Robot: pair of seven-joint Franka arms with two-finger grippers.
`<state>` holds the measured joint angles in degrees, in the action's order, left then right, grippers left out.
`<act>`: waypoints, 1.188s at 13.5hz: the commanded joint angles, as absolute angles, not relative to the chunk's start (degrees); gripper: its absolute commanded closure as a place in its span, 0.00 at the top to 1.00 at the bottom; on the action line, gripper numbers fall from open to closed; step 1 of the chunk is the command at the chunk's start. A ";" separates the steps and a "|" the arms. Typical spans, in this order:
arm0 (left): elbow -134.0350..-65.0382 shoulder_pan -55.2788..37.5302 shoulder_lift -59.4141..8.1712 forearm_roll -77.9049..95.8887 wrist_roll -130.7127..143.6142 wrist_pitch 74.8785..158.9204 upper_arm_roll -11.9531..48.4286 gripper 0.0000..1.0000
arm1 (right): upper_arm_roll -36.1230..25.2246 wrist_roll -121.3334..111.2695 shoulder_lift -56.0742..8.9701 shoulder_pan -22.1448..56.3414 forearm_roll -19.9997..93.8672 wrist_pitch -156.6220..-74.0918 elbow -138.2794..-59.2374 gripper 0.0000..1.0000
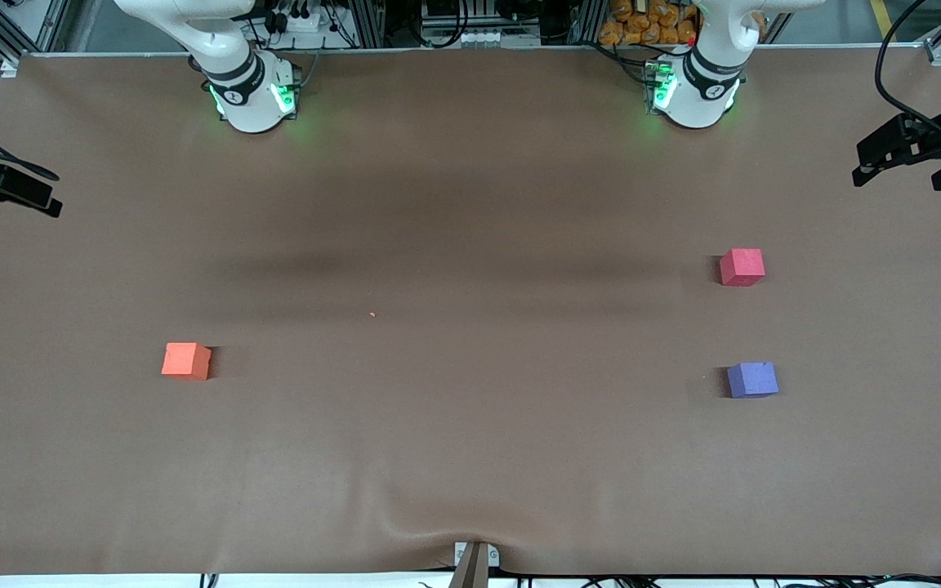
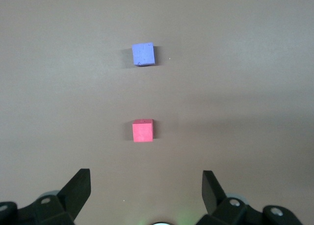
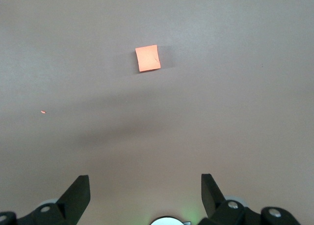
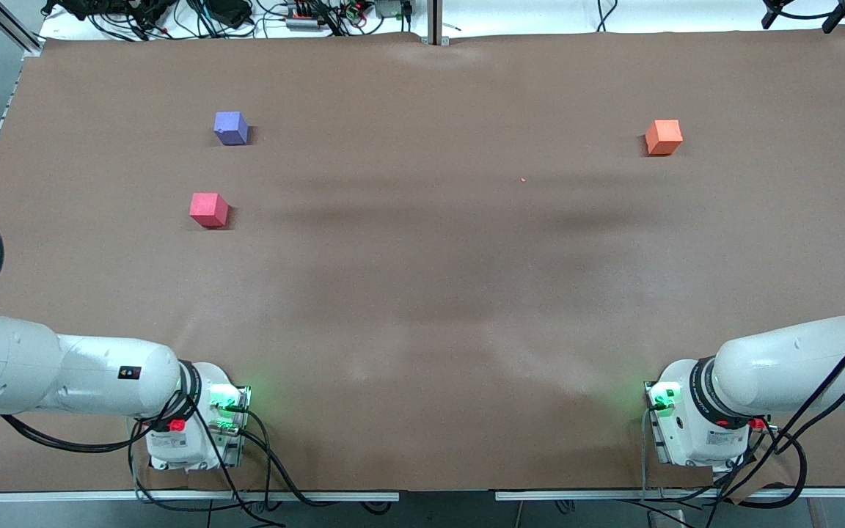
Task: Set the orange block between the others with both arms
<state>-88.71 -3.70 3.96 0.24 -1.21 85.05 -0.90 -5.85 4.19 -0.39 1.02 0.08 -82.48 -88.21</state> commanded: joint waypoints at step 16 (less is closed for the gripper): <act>-87.28 -3.87 3.08 -0.62 2.99 82.88 0.44 1.00 | -5.71 2.82 -8.15 0.62 -0.97 -96.48 -91.32 1.00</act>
